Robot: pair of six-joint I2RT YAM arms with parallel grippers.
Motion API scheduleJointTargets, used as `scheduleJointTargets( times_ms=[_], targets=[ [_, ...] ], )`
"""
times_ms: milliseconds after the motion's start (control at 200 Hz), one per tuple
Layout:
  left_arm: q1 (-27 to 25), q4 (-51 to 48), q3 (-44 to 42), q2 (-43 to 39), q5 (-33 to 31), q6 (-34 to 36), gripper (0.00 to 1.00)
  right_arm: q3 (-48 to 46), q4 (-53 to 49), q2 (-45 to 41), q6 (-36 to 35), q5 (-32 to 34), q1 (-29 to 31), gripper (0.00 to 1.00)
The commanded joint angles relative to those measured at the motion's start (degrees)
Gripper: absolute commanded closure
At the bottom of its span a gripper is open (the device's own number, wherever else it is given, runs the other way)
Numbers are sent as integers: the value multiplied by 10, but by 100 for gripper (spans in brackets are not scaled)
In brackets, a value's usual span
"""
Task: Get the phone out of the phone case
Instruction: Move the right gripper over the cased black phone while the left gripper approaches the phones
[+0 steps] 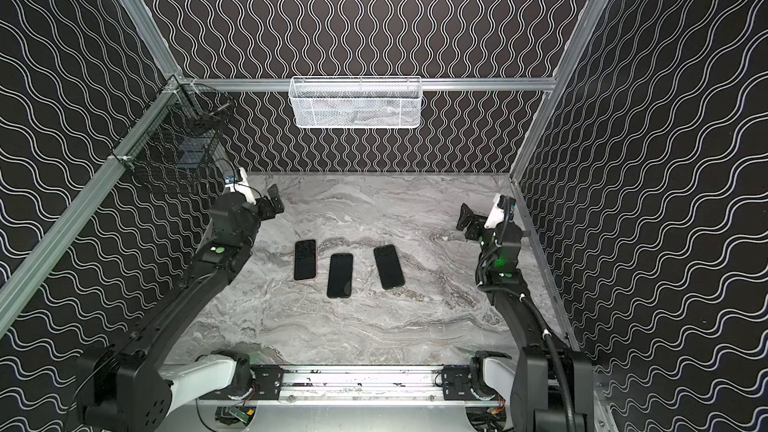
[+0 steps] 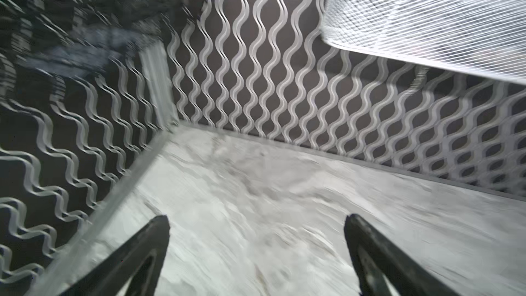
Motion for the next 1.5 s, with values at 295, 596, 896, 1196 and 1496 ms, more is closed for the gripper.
scheduleJointTargets(
  times_ms=[295,596,896,1196,1496],
  targets=[
    [-11,-353,114,23,150,-51,1,192,-490,43,33,57,214,1],
    [-21,-346,54,13,163,-52,1,175,-558,114,58,107,339,1],
    [-21,-358,53,5,107,-45,1,191,-561,180,96,139,406,1],
    [-21,-359,51,34,126,-57,1,255,-544,282,102,157,456,1],
    [-21,-353,46,19,120,-61,1,268,-530,336,97,165,461,3]
  ],
)
